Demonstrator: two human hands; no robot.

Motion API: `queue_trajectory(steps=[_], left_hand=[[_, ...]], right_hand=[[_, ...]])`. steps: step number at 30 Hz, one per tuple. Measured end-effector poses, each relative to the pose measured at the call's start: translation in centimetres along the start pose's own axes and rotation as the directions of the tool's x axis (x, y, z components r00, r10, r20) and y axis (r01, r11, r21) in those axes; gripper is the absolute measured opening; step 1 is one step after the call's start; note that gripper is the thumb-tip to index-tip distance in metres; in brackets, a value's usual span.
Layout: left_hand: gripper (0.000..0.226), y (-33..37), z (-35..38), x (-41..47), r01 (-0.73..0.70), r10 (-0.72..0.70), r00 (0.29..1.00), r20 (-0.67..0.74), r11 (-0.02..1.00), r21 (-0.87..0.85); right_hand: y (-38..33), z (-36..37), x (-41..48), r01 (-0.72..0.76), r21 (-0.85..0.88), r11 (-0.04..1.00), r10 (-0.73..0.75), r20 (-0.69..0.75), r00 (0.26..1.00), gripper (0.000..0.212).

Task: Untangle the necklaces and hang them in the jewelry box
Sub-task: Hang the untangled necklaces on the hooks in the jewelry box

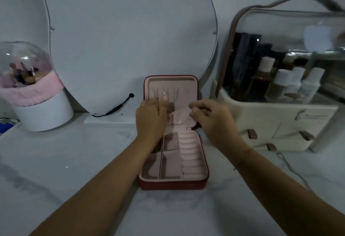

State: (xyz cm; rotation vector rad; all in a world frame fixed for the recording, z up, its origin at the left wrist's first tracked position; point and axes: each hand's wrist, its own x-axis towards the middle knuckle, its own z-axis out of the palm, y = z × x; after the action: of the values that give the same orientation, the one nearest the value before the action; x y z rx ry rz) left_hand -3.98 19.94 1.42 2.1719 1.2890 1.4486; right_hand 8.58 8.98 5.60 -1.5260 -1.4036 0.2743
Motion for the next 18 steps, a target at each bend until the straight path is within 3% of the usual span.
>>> queue_trajectory(steps=[5, 9, 12, 15, 18], left_hand=[[0.048, 0.6, -0.3, -1.0, -0.005, -0.014, 0.99, 0.137, 0.991, 0.135], [0.034, 2.9, -0.8, -3.3, -0.006, -0.009, 0.973, 0.229, 0.998, 0.062], [0.034, 5.4, -0.9, -5.6, -0.035, 0.028, 0.914, 0.406, 0.999, 0.011], [0.038, 6.9, -0.6, -7.6, -0.04, 0.032, 0.85, 0.525, 0.999, 0.003], [0.033, 6.7, -0.4, -8.5, -0.076, 0.059, 0.854, 0.516, 0.997, 0.013]], right_hand=[[2.0, -8.3, -6.1, -0.052, -0.218, 0.975, 0.058, 0.02, 0.998, 0.009], [6.1, -15.4, -9.4, -0.211, -0.298, 0.931, 0.177, -0.136, 0.975, 0.007], [9.9, -18.4, -10.2, -0.352, -0.352, 0.867, 0.298, -0.2, 0.933, 0.007], [12.5, -19.1, -10.2, -0.429, -0.414, 0.803, 0.407, -0.145, 0.902, 0.008], [13.1, -18.7, -10.0, -0.398, -0.467, 0.789, 0.421, -0.06, 0.905, 0.015]])
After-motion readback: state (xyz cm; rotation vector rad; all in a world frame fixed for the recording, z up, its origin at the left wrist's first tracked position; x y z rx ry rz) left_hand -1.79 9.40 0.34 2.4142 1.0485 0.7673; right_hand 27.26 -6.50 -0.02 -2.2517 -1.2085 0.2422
